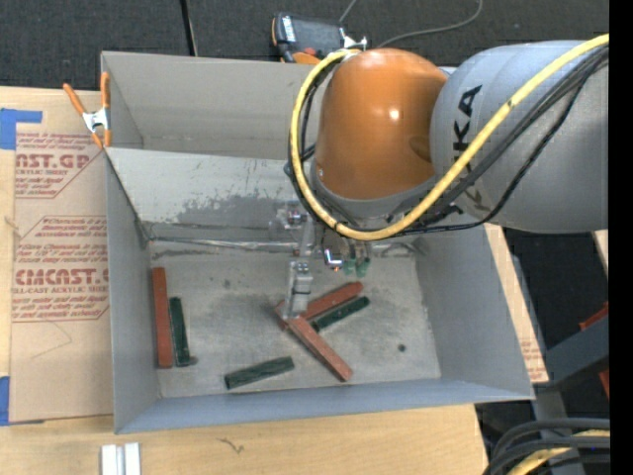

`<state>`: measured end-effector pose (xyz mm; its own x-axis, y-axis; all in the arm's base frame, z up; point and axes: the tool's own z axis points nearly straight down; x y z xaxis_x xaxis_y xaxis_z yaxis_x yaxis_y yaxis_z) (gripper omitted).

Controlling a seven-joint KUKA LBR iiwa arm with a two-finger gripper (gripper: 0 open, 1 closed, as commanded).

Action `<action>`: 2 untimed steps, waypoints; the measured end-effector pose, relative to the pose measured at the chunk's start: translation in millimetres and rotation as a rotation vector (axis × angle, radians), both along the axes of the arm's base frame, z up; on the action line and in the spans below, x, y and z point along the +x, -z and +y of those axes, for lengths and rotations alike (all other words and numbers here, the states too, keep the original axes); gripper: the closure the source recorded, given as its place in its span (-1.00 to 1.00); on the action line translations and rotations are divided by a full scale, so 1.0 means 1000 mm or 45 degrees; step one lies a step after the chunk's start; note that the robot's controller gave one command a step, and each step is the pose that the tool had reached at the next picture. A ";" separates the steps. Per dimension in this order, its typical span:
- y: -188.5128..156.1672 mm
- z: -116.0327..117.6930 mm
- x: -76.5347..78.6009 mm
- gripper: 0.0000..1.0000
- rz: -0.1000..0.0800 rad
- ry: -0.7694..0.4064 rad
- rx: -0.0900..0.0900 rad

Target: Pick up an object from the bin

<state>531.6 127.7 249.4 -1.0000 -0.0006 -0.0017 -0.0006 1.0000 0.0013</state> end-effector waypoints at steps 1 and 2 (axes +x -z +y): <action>0.136 -0.048 -0.036 -1.00 0.013 -0.131 -0.003; 0.168 0.017 -0.048 -1.00 0.001 -0.130 0.003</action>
Offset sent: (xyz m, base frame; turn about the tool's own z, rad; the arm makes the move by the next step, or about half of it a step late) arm -0.0337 -0.0475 -0.1310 -0.1036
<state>483.4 145.0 81.7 -0.9947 -0.1026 -0.0009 -0.1026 0.9947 0.0036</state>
